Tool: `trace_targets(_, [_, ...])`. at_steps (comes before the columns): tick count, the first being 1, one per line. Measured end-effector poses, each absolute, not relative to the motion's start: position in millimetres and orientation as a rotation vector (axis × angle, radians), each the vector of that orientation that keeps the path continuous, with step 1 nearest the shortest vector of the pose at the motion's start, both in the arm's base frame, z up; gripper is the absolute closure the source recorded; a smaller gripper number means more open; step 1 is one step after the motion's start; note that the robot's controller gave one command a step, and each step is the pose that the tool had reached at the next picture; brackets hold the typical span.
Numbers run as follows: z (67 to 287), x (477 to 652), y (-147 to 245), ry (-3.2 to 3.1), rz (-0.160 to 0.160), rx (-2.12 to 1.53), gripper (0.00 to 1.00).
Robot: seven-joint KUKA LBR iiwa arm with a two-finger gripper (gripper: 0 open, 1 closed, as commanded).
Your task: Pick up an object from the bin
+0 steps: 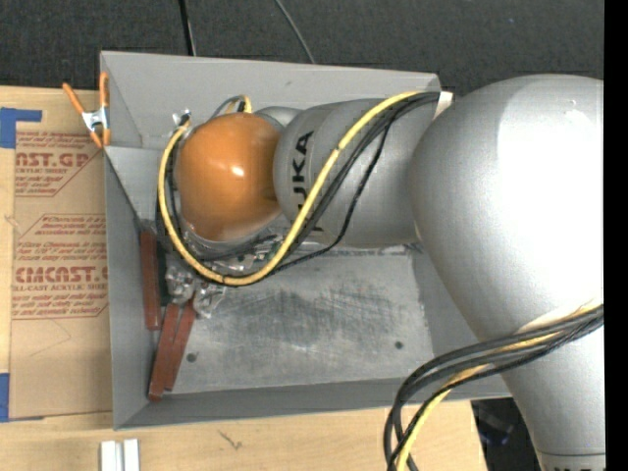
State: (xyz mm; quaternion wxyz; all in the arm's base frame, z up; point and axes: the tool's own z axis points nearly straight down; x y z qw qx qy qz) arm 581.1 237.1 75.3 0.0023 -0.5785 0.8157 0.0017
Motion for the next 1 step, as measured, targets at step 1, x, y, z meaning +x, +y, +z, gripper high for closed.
trace_targets(1, [304.5,558.8,221.8,2.417,0.004,-2.006,1.0])
